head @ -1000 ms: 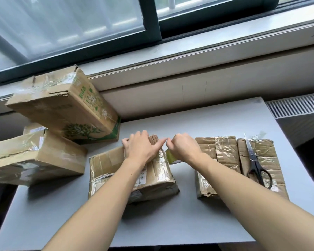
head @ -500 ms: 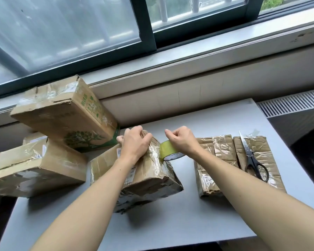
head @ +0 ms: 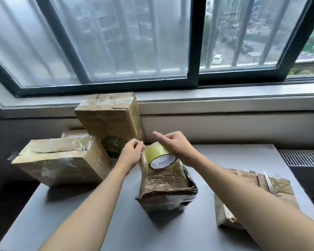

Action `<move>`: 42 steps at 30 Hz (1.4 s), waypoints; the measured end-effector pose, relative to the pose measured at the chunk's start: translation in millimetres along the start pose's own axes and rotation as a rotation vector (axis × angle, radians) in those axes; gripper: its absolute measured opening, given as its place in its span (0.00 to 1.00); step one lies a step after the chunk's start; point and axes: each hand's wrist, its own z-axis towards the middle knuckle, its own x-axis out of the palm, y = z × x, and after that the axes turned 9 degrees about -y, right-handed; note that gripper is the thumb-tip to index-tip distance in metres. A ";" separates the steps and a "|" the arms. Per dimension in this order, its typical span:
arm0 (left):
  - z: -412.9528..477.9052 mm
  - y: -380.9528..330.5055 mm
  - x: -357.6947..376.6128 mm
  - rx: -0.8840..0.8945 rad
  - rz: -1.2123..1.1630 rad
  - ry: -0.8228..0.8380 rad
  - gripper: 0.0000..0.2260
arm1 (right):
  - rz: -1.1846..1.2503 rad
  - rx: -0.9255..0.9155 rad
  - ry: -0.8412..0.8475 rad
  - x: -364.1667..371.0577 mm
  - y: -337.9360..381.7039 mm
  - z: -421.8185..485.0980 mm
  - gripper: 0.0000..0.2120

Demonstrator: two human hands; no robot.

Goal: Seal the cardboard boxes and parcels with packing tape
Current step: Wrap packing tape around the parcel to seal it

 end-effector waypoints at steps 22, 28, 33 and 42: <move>5.9 7.3 11.4 0.129 0.251 -0.058 0.26 | -1.080 -0.132 -0.136 -24.0 34.4 -10.0 0.25; 9.8 -17.5 20.8 0.462 0.617 -0.110 0.20 | -0.825 -0.092 -0.153 -32.5 18.4 0.1 0.24; -11.4 -37.7 64.6 0.458 0.665 0.060 0.25 | -0.657 -0.109 -0.158 -43.5 7.6 2.5 0.25; -16.1 -24.1 60.0 0.448 0.844 0.003 0.15 | 0.159 0.248 -0.253 -42.2 -20.3 -0.7 0.16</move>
